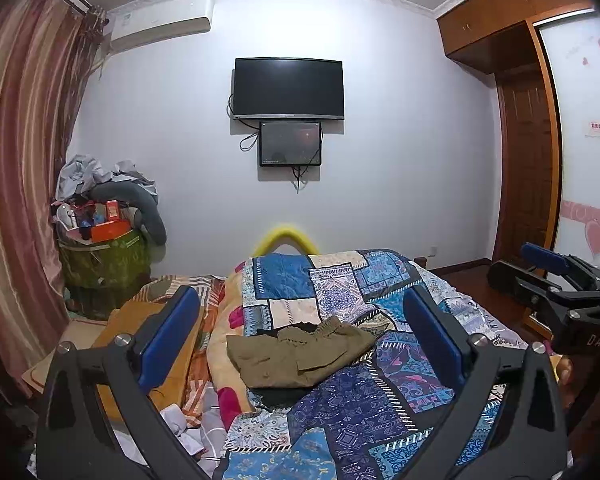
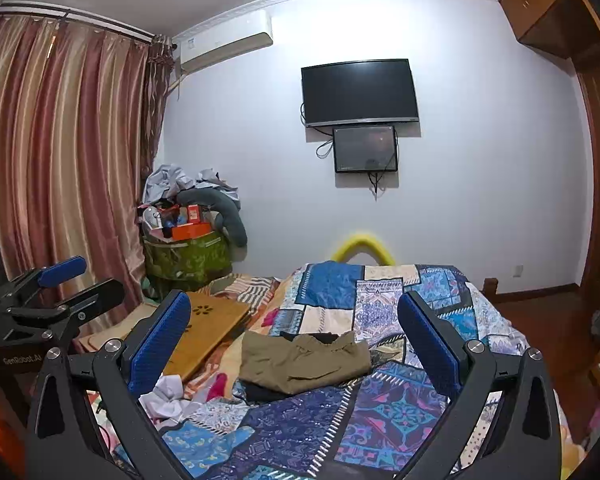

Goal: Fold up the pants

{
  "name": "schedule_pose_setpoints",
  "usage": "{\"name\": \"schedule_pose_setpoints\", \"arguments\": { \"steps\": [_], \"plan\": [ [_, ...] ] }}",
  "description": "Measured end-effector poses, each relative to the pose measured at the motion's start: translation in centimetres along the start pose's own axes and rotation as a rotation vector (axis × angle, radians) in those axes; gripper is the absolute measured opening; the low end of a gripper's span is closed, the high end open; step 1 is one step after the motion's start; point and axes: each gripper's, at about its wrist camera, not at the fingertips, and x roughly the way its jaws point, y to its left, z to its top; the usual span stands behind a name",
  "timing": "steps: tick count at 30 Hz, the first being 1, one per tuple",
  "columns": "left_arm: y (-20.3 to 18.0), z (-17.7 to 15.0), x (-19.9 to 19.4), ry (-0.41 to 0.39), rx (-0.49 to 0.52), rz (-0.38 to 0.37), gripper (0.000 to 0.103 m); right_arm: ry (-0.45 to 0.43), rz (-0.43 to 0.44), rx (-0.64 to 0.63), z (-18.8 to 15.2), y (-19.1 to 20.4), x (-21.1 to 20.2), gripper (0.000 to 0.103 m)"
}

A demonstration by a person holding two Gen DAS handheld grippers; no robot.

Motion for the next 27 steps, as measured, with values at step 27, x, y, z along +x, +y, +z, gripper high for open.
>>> {"name": "schedule_pose_setpoints", "arguments": {
  "steps": [27],
  "plan": [
    [-0.3,-0.5,1.1,0.025,-0.026,-0.018,0.103,0.014,-0.023,0.032,0.0,-0.5,0.0,0.103]
  ]
}}
